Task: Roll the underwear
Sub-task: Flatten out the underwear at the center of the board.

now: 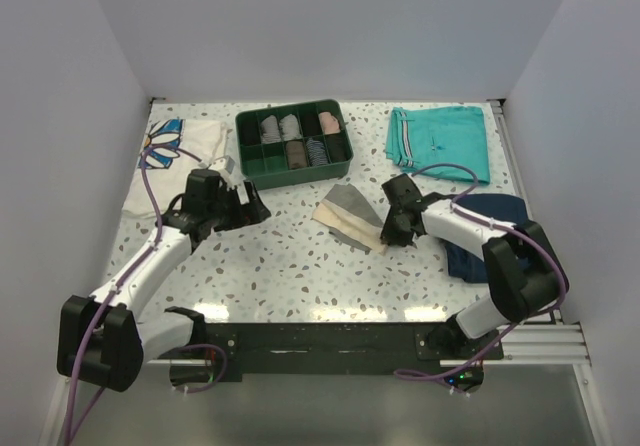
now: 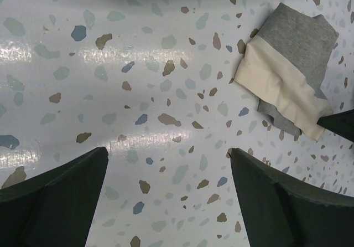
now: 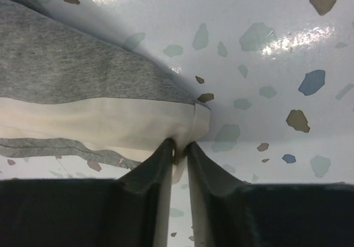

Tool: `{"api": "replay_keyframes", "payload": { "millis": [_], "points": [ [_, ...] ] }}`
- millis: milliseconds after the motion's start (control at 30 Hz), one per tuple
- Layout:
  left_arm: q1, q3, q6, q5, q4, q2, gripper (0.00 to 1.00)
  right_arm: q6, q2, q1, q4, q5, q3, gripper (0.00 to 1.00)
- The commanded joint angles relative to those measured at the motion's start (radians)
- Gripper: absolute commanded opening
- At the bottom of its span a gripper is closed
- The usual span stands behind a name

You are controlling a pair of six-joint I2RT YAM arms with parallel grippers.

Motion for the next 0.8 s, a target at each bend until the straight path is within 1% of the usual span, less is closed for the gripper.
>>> {"api": "replay_keyframes", "payload": {
  "millis": [0, 33, 67, 100, 167, 200, 400, 433, 500, 533, 600, 667, 767],
  "points": [
    [-0.003, -0.011, 0.009, 0.018, 0.024, 0.003, 0.97, 0.003, -0.054, -0.005, 0.048, -0.021, -0.023, 0.10],
    [-0.003, -0.011, 0.010, 0.018, 0.027, 0.005, 0.97, 0.000, -0.071, -0.005, 0.051, -0.021, -0.028, 0.04],
    [-0.003, -0.011, 0.010, 0.018, 0.025, 0.006, 0.97, -0.015, -0.094, -0.003, 0.050, -0.024, -0.029, 0.01],
    [-0.003, -0.012, 0.012, 0.017, 0.027, 0.008, 0.97, -0.036, -0.165, -0.002, 0.044, -0.043, -0.026, 0.00],
    [-0.003, -0.012, 0.015, 0.022, 0.038, 0.008, 0.97, -0.072, -0.217, 0.006, 0.044, -0.071, -0.017, 0.00],
    [-0.003, -0.012, 0.015, 0.023, 0.051, 0.008, 0.97, -0.084, -0.264, 0.008, 0.042, -0.115, -0.002, 0.00],
    [-0.007, 0.020, 0.007, 0.071, 0.111, 0.054, 0.95, -0.098, -0.376, 0.012, -0.009, -0.151, 0.098, 0.00],
    [-0.010, 0.025, 0.008, 0.069, 0.111, 0.060, 0.95, -0.102, -0.393, 0.011, -0.009, -0.180, 0.112, 0.00],
    [-0.016, 0.032, 0.009, 0.068, 0.114, 0.063, 0.95, -0.119, -0.395, 0.011, -0.004, -0.238, 0.162, 0.00],
    [-0.015, 0.031, 0.009, 0.068, 0.114, 0.063, 0.95, -0.131, -0.387, 0.015, -0.001, -0.302, 0.182, 0.00],
    [-0.016, 0.026, 0.007, 0.063, 0.111, 0.060, 0.94, -0.144, -0.375, 0.032, -0.004, -0.346, 0.244, 0.00],
    [-0.016, 0.023, 0.007, 0.051, 0.105, 0.048, 0.94, -0.171, -0.355, 0.073, -0.012, -0.392, 0.309, 0.00],
    [-0.016, 0.023, 0.009, 0.020, 0.084, 0.023, 0.94, -0.202, -0.326, 0.162, -0.027, -0.412, 0.397, 0.00]
  ]
}}
